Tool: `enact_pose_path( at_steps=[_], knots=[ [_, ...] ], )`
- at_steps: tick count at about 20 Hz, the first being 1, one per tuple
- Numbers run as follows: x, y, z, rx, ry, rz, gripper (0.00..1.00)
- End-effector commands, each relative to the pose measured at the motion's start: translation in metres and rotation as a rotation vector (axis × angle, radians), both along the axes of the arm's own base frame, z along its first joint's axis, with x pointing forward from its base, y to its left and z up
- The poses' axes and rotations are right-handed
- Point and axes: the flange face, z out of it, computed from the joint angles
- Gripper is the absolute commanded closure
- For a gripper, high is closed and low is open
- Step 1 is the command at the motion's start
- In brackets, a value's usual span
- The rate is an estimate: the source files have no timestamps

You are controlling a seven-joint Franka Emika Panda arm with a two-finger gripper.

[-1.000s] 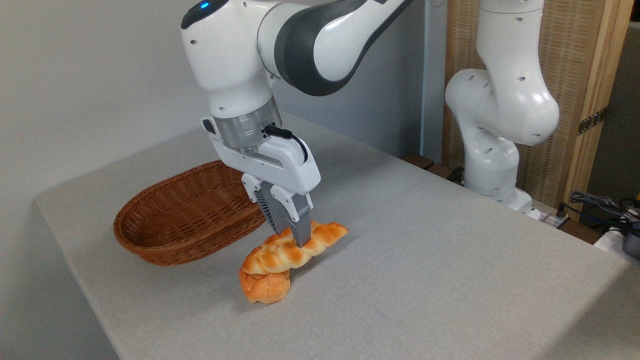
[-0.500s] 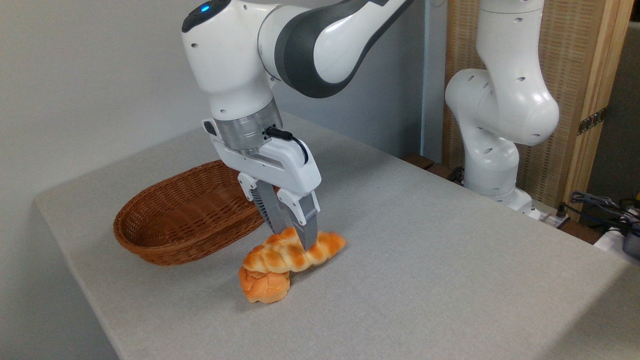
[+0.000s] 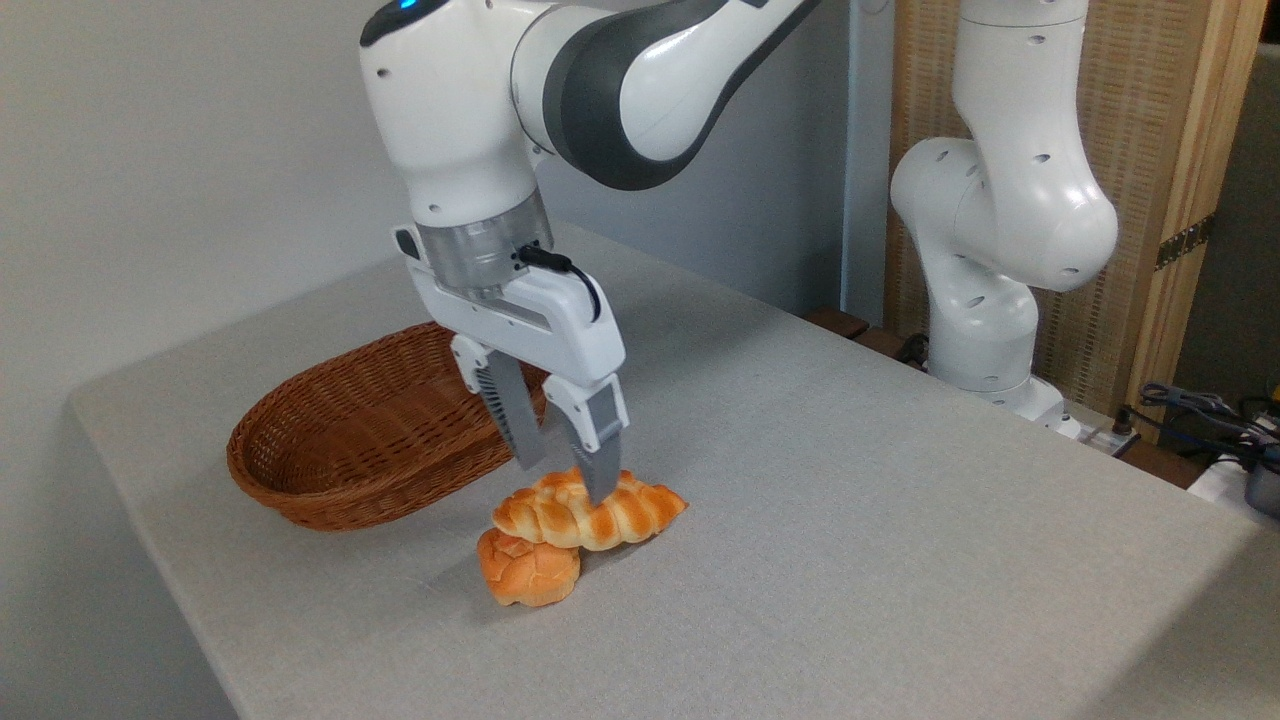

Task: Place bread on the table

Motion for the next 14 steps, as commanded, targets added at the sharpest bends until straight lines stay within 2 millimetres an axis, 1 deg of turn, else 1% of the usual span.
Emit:
enact_pose_path(
  at_steps=[1, 2, 3, 11, 12, 14],
  knots=[
    [0.009, -0.012, 0.022, -0.038, -0.130, -0.026, 0.00],
    [0.013, -0.015, 0.029, -0.042, -0.162, -0.031, 0.00],
    [0.014, -0.014, 0.031, -0.043, -0.175, -0.031, 0.00],
    [0.022, 0.003, 0.041, -0.058, -0.208, 0.001, 0.00],
    [0.022, 0.012, 0.041, -0.059, -0.203, 0.017, 0.00],
    [0.021, 0.018, 0.040, -0.067, -0.182, -0.004, 0.00]
  ],
)
